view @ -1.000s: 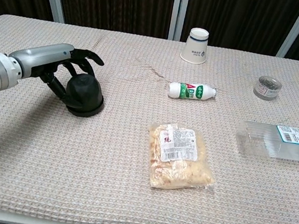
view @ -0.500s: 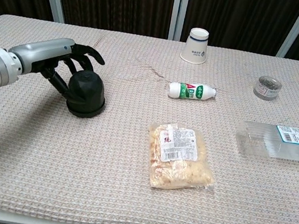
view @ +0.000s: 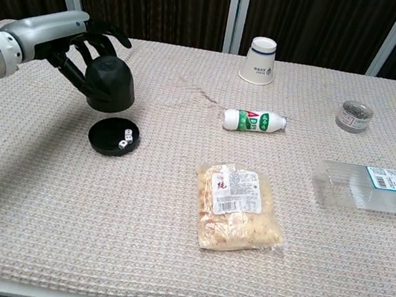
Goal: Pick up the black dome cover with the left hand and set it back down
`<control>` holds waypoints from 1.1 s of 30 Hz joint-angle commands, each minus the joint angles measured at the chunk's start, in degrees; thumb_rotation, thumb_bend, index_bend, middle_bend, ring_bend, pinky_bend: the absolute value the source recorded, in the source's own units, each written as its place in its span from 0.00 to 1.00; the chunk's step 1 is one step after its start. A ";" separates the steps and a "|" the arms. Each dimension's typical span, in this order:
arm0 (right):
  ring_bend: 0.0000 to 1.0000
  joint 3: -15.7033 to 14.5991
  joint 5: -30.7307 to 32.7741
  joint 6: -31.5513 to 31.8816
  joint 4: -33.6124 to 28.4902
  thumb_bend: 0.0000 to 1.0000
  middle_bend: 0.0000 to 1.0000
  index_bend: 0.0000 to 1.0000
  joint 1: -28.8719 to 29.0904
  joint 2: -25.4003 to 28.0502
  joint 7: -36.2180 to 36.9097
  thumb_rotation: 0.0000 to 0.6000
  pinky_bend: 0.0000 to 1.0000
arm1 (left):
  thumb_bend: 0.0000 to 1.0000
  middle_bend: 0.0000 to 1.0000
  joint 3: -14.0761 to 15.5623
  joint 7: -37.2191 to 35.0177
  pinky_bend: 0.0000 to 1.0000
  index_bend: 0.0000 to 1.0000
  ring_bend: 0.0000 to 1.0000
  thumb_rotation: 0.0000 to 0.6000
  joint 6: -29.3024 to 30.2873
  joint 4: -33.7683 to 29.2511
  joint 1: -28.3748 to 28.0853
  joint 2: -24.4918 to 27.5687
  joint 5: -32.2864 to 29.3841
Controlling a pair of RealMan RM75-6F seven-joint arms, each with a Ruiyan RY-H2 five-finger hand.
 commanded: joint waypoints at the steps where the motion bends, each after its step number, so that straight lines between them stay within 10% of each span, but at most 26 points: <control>1: 0.00 0.03 0.00 0.11 -0.21 0.20 0.06 0.03 -0.03 0.12 -0.20 1.00 0.01 | 0.09 0.43 -1.02 -0.37 0.36 0.21 0.28 1.00 -1.10 5.11 -0.52 -2.16 -2.21; 18: 0.00 -0.01 0.53 -0.33 -0.07 0.20 0.06 0.03 -0.01 0.22 0.00 1.00 0.01 | 0.04 0.18 0.47 -5.10 0.25 0.13 0.14 1.00 -0.32 12.11 -0.54 -4.10 1.26; 33: 0.00 -0.07 -1.02 1.08 -0.09 0.20 0.06 0.03 -0.40 0.52 2.03 1.00 0.01 | 0.00 0.18 7.55 15.06 0.29 0.14 0.11 1.00 14.71 -13.26 12.45 16.31 3.64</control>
